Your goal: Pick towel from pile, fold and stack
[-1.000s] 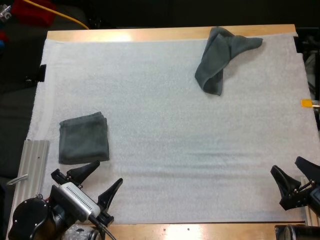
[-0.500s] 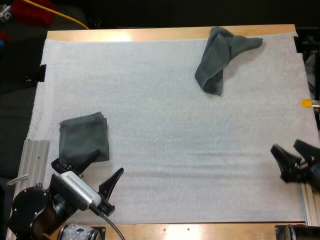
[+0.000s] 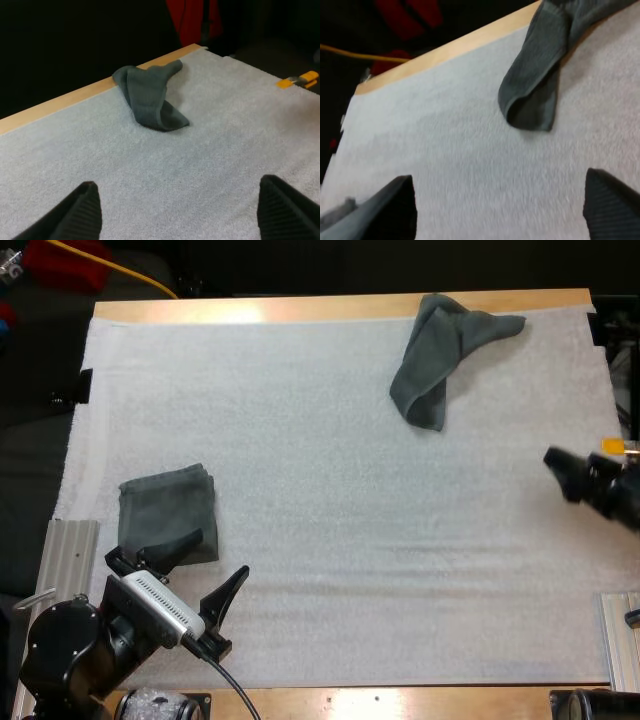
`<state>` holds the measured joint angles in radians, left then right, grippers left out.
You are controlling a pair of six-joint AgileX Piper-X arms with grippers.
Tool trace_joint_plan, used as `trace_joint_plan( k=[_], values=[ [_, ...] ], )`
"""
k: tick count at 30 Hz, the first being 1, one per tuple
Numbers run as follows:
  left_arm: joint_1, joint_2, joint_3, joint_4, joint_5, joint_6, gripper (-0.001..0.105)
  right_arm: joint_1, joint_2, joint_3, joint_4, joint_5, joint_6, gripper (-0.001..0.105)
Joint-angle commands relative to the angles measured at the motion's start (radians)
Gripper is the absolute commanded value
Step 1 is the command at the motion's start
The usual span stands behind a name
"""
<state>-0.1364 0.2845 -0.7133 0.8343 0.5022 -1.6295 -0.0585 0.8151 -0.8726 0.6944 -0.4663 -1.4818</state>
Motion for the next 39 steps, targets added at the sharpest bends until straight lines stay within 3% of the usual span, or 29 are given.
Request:
trace_joint_plan(
  k=[1,7,11,14,23,39],
  values=[
    [-0.003,0.002,-0.006,-0.011,0.008,-0.002,0.063,0.010,0.029,-0.023,-0.020,0.000,0.015,0.068],
    [-0.003,0.002,-0.006,-0.011,0.005,-0.002,0.063,0.153,0.198,-0.100,-0.059,0.133,0.076,0.068],
    [-0.003,0.002,-0.006,-0.011,0.005,-0.002,0.063,0.251,0.304,-0.112,-0.162,0.199,0.181,0.068],
    [-0.003,0.002,-0.006,-0.011,0.005,-0.002,0.063,0.296,0.383,-0.113,-0.237,0.224,0.272,0.068],
    [-0.003,0.002,-0.006,-0.011,0.005,-0.004,0.063,0.343,0.591,-0.146,-0.350,0.228,0.410,0.068],
    [-0.003,0.002,-0.006,0.025,0.005,-0.011,0.063,0.343,0.903,-0.314,-0.386,0.269,0.416,0.068]
  ],
)
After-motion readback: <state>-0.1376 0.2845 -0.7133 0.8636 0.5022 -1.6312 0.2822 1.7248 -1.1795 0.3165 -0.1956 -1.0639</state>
